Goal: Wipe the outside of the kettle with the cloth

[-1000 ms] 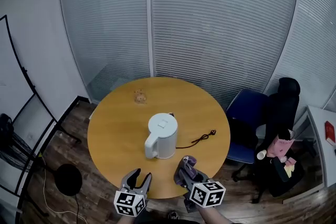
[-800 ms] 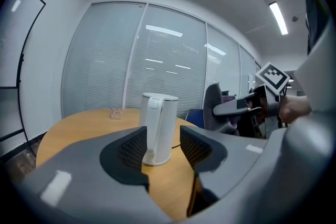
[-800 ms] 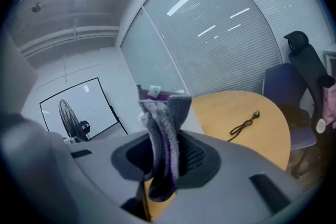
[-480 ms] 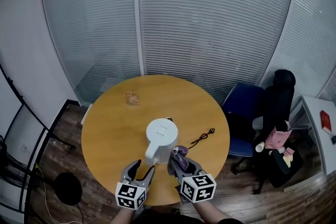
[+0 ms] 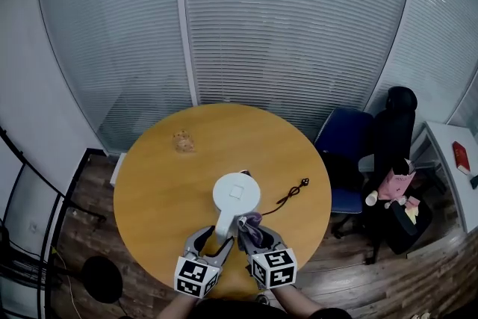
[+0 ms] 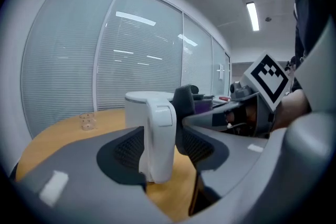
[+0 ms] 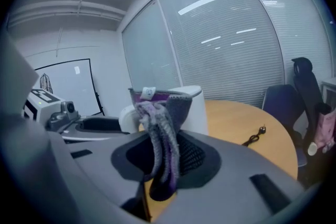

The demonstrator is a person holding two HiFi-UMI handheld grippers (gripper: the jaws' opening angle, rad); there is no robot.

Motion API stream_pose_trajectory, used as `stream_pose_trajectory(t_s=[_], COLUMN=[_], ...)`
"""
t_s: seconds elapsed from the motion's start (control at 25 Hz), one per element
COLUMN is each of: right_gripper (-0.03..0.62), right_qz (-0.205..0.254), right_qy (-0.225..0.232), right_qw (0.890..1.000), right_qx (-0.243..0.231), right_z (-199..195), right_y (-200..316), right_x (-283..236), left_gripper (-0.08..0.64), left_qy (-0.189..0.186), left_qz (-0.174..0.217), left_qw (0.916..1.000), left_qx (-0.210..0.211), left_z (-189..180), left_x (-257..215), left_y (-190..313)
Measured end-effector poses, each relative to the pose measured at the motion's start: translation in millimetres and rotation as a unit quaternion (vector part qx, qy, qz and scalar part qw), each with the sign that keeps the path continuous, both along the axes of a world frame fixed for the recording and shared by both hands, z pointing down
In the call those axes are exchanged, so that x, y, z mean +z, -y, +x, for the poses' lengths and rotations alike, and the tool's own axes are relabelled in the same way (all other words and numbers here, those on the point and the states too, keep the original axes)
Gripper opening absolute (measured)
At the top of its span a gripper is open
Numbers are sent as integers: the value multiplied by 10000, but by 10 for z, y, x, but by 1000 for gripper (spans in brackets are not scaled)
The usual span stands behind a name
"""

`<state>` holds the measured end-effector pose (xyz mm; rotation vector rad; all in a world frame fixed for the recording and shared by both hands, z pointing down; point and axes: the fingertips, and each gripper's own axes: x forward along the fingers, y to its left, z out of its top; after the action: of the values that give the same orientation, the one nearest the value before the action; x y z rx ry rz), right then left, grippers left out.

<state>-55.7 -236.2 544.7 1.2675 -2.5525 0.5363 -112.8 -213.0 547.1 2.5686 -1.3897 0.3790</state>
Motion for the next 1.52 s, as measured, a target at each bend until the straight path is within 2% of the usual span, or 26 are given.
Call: stream_pose_trajectory(t_s=[0.16,0.24,0.44,0.6,0.76,0.92,1.12,1.28,1.4,1.52], right_gripper=[97,97,97,97,97,97,97,97,97,97], right_qz=[-457,-738,-1475,-2252,-2434,-2225,-1278,-670,-556,-669], right_qy=[-121,-252,-564,-313,-191,221,704,1153,1466,1507], right_qw=[9988,9968,9872,9716,9664,9694,9839,9874,9856,9851], right_qx=[122,161,237,655,797,1014,1028,856,631,482], right_z=[29,42,99,186,237,422,653,693,631,580], right_y=[26,44,88,138,147,145,340,499,554,596], right_x=[391,645,1255,1656,1671,1356,504,-134,-379,-342], left_gripper=[213,175,161,160,160,160,160,159,158,158], left_qy=[119,146,104,94,69,11,-72,-114,-124,-130], left_qz=[-74,-115,-139,-150,-136,-115,-63,-35,-27,-22], left_qw=[9998,9995,9992,9988,9989,9990,9993,9994,9995,9996], left_qx=[169,237,373,453,442,424,355,310,277,263], left_z=[13,15,20,23,42,31,21,17,10,17], left_x=[45,71,81,94,94,99,95,93,86,90], left_y=[39,39,33,28,36,41,51,42,34,36])
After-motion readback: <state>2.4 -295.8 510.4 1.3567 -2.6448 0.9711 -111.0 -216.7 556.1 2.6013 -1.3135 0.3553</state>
